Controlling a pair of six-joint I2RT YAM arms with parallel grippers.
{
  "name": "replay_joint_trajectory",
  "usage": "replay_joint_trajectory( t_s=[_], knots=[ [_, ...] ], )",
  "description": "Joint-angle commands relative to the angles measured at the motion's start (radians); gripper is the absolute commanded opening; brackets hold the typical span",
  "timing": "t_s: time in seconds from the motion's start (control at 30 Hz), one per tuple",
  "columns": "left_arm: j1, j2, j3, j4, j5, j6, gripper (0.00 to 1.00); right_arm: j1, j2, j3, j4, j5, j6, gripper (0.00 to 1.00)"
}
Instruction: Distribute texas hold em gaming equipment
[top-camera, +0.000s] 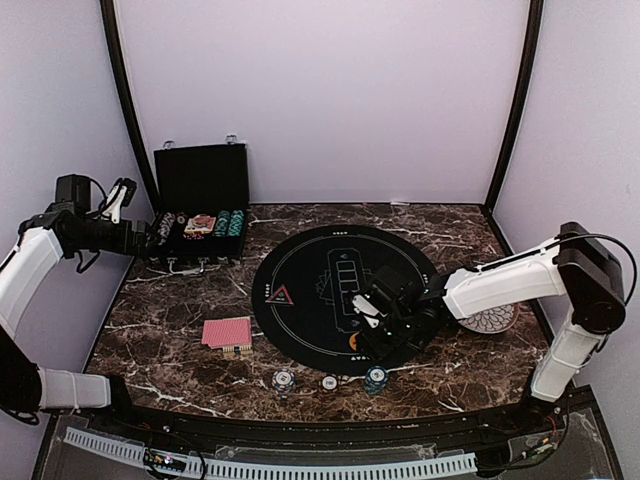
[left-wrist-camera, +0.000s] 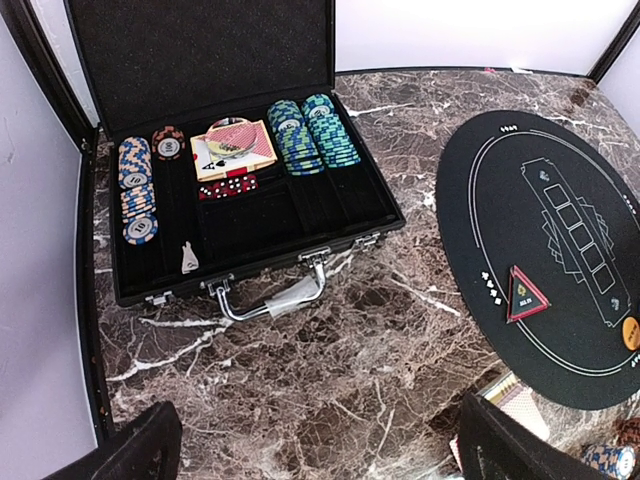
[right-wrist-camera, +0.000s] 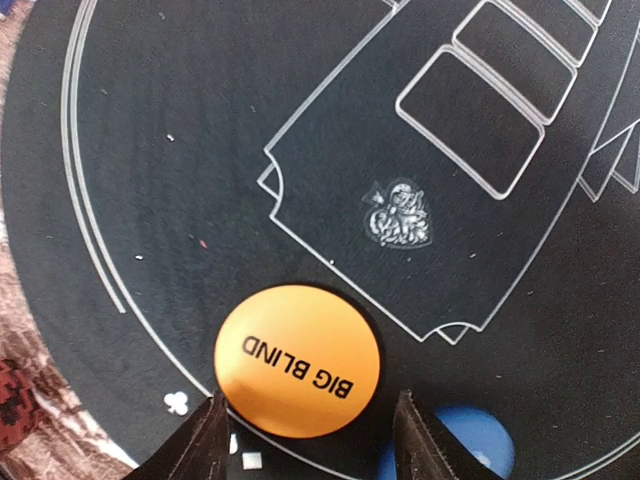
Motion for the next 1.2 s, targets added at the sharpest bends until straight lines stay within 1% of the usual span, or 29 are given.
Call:
replay_joint_trajectory(
  t_s=[0.0, 0.17, 0.5, 0.57, 0.73, 0.87, 1.17],
  knots=[
    [-0.003, -0.007, 0.046, -0.027, 0.025, -0.012, 0.99, 0.011, 0.027, 0.014, 0.013, 0.007, 0.018, 0.56],
    [-0.004, -0.010, 0.050, -0.035, 0.036, -0.017, 0.99, 0.013, 0.053, 0.022, 0.019, 0.017, 0.021, 0.56],
    [-0.003, -0.012, 0.065, -0.045, 0.036, -0.014, 0.99, -0.009, 0.138, 0.102, 0.053, 0.106, 0.052, 0.43],
    [-0.003, -0.012, 0.068, -0.048, 0.040, -0.016, 0.99, -0.019, 0.159, 0.125, 0.061, 0.114, 0.059, 0.42],
    [-0.003, -0.002, 0.071, -0.053, 0.054, -0.016, 0.99, -0.051, 0.230, 0.195, 0.065, 0.158, 0.099, 0.44],
    [-0.003, 0.001, 0.063, -0.049, 0.039, -0.012, 0.99, -0.081, 0.271, 0.228, 0.104, 0.173, 0.128, 0.46],
    [-0.003, -0.010, 0.044, -0.054, 0.045, -0.005, 0.99, -0.158, 0.398, 0.392, 0.143, 0.174, 0.120, 0.46]
  ],
)
